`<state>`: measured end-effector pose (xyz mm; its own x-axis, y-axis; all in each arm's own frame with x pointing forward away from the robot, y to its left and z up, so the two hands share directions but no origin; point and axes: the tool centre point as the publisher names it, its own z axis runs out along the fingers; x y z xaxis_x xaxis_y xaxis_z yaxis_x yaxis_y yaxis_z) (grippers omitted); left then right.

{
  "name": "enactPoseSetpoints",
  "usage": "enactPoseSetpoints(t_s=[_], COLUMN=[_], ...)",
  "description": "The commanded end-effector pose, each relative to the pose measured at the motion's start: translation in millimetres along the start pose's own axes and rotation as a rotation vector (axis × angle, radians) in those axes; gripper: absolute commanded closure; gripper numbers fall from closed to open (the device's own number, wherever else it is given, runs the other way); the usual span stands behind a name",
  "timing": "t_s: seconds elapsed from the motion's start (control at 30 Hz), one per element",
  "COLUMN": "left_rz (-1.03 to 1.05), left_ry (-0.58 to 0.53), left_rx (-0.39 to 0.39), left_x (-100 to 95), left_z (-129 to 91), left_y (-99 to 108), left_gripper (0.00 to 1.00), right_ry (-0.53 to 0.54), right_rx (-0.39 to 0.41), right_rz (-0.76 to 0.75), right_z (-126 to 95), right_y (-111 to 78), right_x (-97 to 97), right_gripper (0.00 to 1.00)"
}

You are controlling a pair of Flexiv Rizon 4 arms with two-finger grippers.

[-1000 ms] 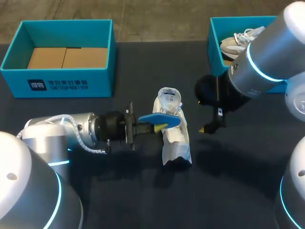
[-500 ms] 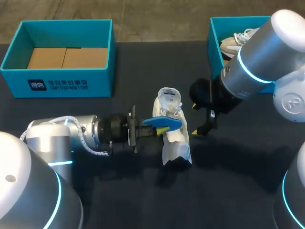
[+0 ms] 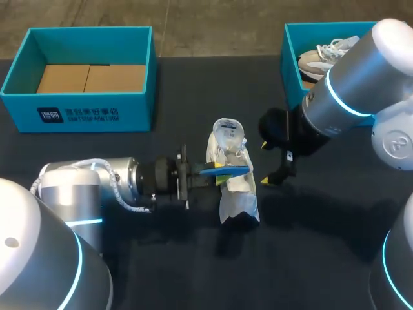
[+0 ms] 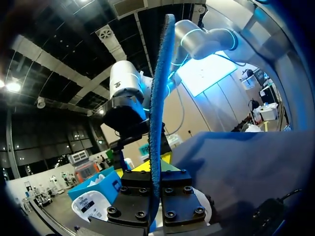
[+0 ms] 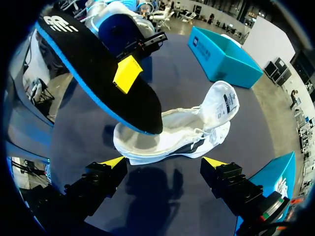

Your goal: Take the shoe out of the shoebox, open the shoe tongue, remove and reinsert the insole, then place the shoe into the shoebox

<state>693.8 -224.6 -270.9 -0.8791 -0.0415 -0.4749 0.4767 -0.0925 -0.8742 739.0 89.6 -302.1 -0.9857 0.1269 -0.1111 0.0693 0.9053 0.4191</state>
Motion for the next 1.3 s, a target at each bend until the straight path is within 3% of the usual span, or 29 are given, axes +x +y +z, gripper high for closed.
enactPoseSetpoints(t_s=[0.03, 0.47, 0.77, 1.3], left_rz=[0.010, 0.036, 0.038, 0.096], left_ry=[-0.006, 0.004, 0.018, 0.054], left_rx=[0.000, -0.006, -0.001, -0.088], left_x=[2.2, 5.1, 9.9, 12.4], left_z=[2, 9, 14, 14], left_y=[-3, -4, -3, 17], left_gripper=[1.00, 1.00, 1.00, 1.00], right_ry=[-0.001, -0.014, 0.002, 0.002], right_rx=[-0.002, 0.026, 0.036, 0.036], right_rz=[-0.002, -0.056, -0.089, -0.089], right_z=[0, -7, -5, -5], right_y=[-0.6, -22.4, -20.3, -20.3], right_x=[0.8, 2.3, 0.1, 0.1], right_gripper=[0.00, 0.00, 0.00, 0.00])
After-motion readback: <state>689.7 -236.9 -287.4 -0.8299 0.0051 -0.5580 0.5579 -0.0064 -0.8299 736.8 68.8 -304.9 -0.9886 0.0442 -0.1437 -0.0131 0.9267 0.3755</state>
